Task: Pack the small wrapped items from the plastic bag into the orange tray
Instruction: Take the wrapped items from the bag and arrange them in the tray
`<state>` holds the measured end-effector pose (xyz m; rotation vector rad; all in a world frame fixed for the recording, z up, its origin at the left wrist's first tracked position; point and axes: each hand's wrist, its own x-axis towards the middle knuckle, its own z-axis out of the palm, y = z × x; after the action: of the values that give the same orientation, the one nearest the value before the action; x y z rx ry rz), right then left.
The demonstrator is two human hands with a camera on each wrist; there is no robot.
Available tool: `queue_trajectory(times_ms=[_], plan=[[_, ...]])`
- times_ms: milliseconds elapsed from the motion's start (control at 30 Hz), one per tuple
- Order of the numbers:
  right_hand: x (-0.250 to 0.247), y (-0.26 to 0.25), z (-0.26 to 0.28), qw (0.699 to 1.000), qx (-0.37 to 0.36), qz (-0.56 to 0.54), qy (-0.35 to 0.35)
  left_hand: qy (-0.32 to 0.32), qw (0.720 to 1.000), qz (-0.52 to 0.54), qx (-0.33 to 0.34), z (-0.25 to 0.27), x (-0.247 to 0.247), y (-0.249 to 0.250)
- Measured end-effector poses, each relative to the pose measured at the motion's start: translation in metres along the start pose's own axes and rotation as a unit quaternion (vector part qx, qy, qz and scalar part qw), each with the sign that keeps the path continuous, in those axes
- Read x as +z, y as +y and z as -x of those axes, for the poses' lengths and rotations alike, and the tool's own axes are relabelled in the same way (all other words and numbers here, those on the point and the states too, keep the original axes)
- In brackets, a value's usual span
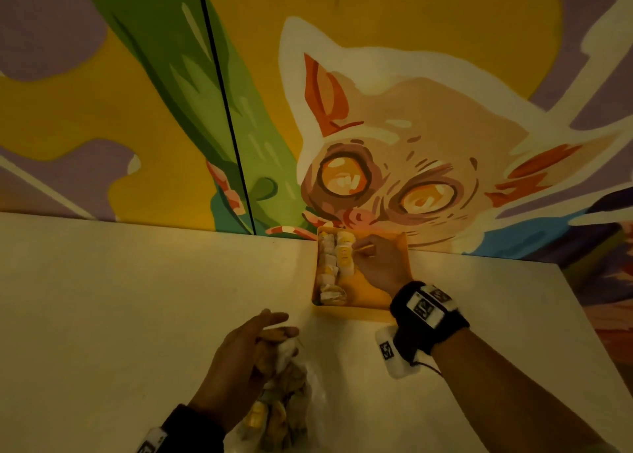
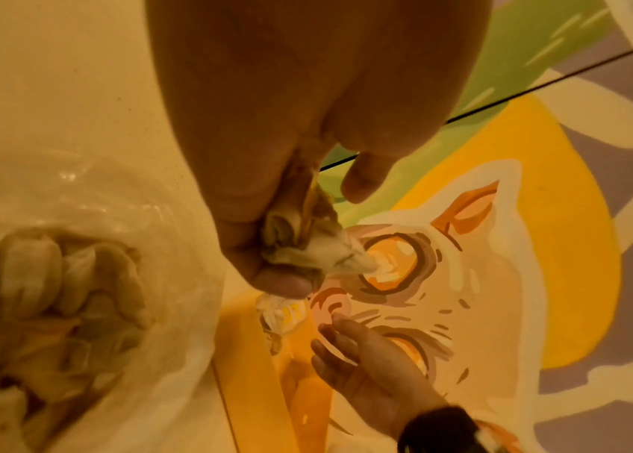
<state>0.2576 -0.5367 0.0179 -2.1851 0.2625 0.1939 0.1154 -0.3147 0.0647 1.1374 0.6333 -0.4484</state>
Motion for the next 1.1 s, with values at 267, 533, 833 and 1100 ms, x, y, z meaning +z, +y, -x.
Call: queue_trajectory(times_ms=[267, 533, 833, 1100], plan=[[0.017, -0.015, 0.147, 0.973, -0.122, -0.121, -0.151, -0.010, 0.993, 0.112, -0.033, 0.022, 0.009, -0.010], [0.028, -0.019, 0.197, 0.974, -0.132, -0.133, -0.126, -0.022, 0.999, 0.002, 0.030, 0.038, 0.009, -0.020], [0.014, -0.017, 0.206, 0.942, -0.097, -0.293, -0.134, -0.020, 0.999, -0.014, 0.044, 0.046, -0.007, -0.027], [-0.005, -0.016, 0.207, 0.924, -0.107, -0.304, -0.204, -0.103, 0.990, -0.087, 0.029, 0.051, -0.006, -0.032]])
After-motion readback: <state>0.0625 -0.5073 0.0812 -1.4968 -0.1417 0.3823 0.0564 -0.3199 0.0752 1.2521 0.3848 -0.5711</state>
